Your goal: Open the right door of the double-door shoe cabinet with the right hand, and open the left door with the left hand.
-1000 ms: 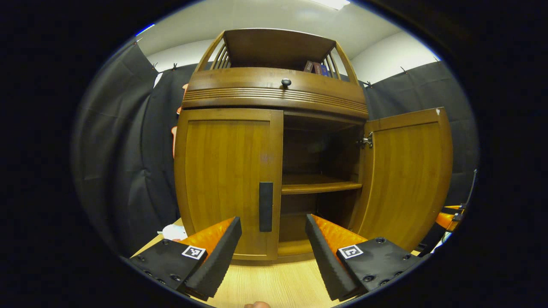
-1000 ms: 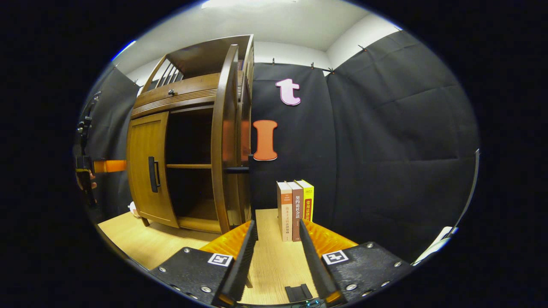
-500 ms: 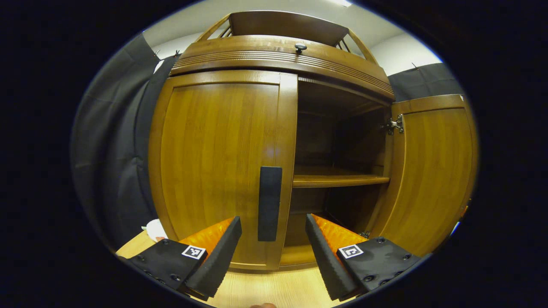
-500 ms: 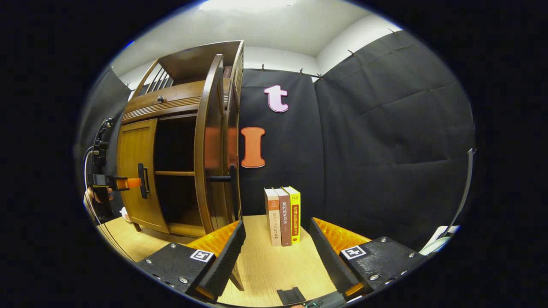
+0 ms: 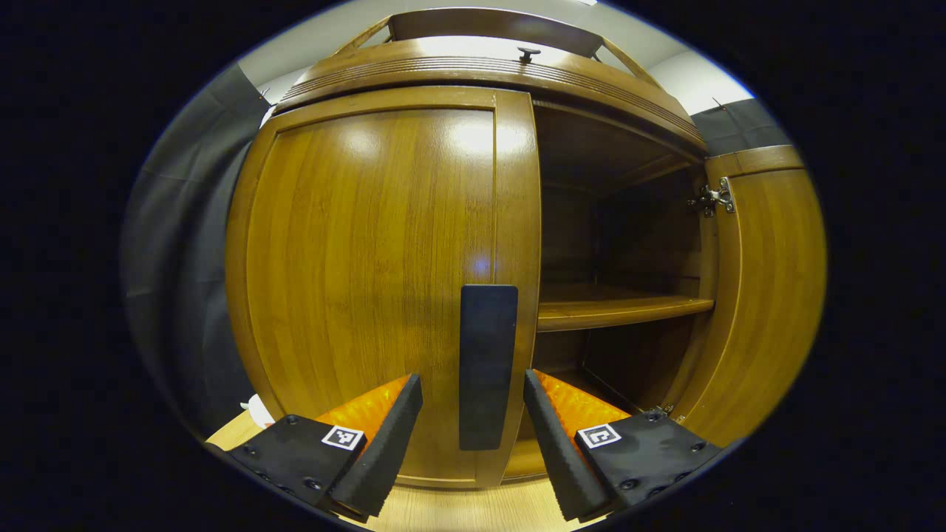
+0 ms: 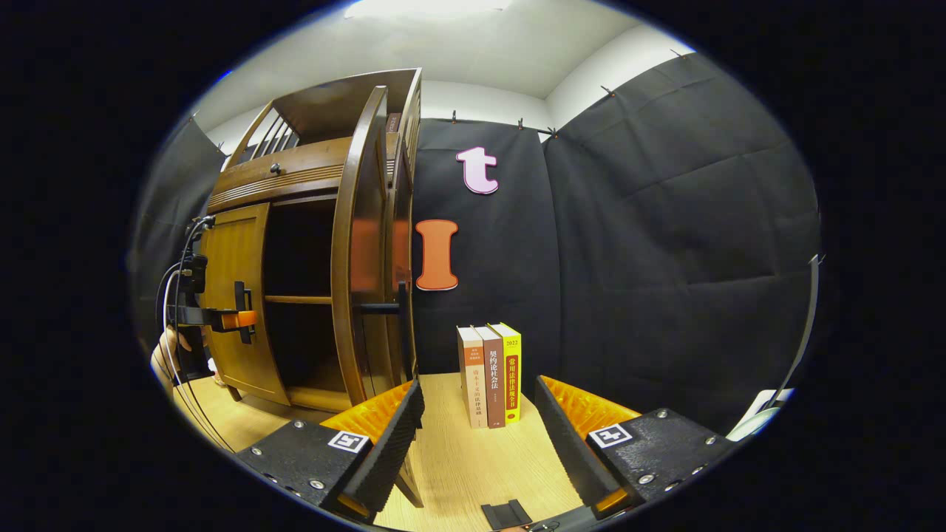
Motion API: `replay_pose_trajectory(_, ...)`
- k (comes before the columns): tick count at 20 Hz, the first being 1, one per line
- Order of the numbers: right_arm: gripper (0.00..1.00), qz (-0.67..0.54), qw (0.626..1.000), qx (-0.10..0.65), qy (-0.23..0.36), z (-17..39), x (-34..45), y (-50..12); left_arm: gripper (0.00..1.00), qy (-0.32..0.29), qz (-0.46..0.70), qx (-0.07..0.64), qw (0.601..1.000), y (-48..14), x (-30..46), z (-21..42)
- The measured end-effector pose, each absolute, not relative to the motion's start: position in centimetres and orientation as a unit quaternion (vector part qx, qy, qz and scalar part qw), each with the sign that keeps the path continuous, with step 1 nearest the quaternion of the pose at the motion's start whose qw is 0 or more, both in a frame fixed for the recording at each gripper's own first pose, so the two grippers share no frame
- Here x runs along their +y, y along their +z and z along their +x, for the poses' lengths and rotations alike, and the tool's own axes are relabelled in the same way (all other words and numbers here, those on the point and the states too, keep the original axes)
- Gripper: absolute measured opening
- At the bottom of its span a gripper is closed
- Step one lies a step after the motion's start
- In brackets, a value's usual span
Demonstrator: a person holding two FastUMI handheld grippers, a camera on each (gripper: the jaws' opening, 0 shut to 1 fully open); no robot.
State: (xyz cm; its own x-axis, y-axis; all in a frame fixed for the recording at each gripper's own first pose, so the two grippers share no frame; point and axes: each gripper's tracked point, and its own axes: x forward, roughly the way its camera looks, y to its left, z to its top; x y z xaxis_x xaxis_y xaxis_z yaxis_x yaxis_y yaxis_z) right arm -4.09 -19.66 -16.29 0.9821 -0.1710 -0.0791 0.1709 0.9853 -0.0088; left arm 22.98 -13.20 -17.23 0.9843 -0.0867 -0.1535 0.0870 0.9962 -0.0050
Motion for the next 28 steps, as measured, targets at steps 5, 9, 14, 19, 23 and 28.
replay_pose_trajectory(5,0.93,0.001,0.996,0.039,-0.082,-3.5,-19.1,-16.5,0.67,-0.052,0.004,0.078,0.996,-17.5,-13.7,24.0)
replay_pose_trajectory(9,0.99,0.002,0.996,0.036,-0.087,-3.5,-19.2,-16.4,0.45,-0.06,0.01,0.075,0.995,-17.2,-14.0,24.2)
replay_pose_trajectory(14,0.93,0.007,0.995,0.035,-0.09,-3.7,-19.0,-16.2,0.35,-0.06,0.013,0.088,0.994,-17.2,-13.9,23.0)
replay_pose_trajectory(19,0.92,0.01,0.995,0.042,-0.086,-4.1,-18.0,-16.4,0.33,-0.075,0.012,0.088,0.993,-16.7,-13.4,20.6)
replay_pose_trajectory(23,0.92,-0.001,0.995,0.041,-0.091,-4.6,-17.4,-15.7,0.33,-0.082,0.009,0.084,0.993,-16.3,-12.7,17.8)
replay_pose_trajectory(28,0.98,-0.01,0.995,0.035,-0.093,-5.4,-16.4,-14.5,0.37,-0.089,0.008,0.079,0.993,-15.6,-11.2,14.3)
